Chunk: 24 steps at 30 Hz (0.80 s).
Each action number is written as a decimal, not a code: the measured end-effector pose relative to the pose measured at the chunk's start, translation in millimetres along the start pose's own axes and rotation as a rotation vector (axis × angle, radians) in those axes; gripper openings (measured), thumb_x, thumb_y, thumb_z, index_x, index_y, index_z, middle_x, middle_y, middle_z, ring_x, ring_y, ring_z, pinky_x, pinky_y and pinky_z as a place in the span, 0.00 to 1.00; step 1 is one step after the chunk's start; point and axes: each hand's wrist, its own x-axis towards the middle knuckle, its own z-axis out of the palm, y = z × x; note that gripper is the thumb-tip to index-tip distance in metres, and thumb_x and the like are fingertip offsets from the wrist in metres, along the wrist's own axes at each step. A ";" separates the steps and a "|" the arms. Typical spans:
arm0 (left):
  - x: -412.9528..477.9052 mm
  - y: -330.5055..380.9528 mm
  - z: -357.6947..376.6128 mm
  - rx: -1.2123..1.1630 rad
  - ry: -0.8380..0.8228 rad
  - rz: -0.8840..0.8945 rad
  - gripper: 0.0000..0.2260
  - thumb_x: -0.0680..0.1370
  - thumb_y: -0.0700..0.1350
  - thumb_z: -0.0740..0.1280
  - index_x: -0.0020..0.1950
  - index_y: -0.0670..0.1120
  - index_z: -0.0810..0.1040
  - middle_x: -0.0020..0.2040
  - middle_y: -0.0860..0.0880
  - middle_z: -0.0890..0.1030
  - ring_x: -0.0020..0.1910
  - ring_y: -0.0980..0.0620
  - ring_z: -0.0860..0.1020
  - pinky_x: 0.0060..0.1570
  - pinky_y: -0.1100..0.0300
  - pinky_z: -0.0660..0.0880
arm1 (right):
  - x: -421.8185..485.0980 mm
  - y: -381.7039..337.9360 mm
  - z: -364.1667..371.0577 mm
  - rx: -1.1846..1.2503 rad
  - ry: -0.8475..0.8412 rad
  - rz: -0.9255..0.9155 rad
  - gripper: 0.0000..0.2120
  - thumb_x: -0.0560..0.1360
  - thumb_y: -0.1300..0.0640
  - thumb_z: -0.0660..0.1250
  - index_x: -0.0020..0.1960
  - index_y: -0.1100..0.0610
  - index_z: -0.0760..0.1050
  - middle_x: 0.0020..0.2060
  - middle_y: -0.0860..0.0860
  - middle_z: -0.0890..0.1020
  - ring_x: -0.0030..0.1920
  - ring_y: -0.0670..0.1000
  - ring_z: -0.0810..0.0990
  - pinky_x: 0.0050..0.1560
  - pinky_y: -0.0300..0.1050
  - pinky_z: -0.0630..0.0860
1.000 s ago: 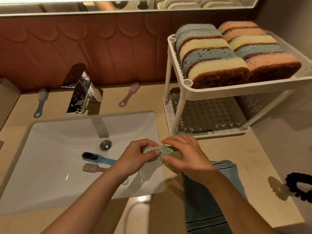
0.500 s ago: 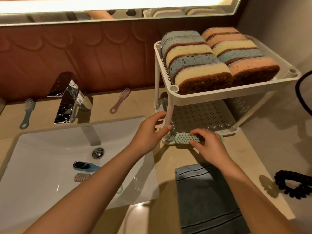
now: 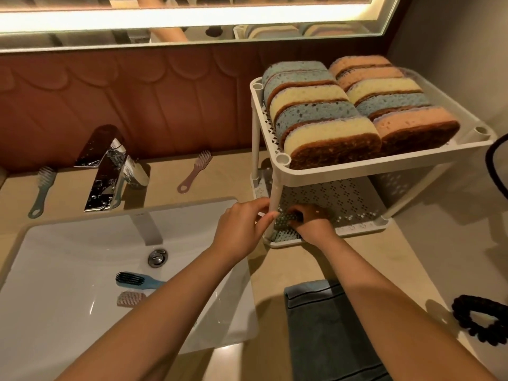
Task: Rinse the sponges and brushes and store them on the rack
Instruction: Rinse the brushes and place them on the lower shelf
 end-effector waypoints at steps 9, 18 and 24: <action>1.7 -4.5 2.3 0.014 -0.011 0.010 0.11 0.79 0.53 0.61 0.58 0.53 0.78 0.50 0.54 0.83 0.38 0.48 0.82 0.45 0.50 0.77 | 6.8 6.7 12.2 0.028 -0.041 -0.019 0.14 0.74 0.58 0.65 0.59 0.50 0.77 0.60 0.54 0.77 0.60 0.56 0.74 0.61 0.48 0.72; 2.1 -7.3 4.0 -0.027 -0.001 -0.003 0.10 0.78 0.53 0.62 0.56 0.53 0.78 0.50 0.54 0.83 0.37 0.49 0.81 0.43 0.50 0.78 | -2.7 12.3 11.5 0.068 -0.017 -0.067 0.18 0.74 0.56 0.65 0.63 0.48 0.75 0.63 0.53 0.75 0.64 0.56 0.72 0.64 0.53 0.71; 0.7 -9.3 1.4 -0.277 -0.084 -0.058 0.08 0.77 0.47 0.64 0.53 0.48 0.80 0.46 0.54 0.81 0.46 0.54 0.80 0.50 0.54 0.77 | -38.8 7.2 6.7 0.132 0.088 -0.054 0.13 0.75 0.52 0.64 0.59 0.52 0.77 0.49 0.54 0.83 0.52 0.56 0.79 0.55 0.55 0.75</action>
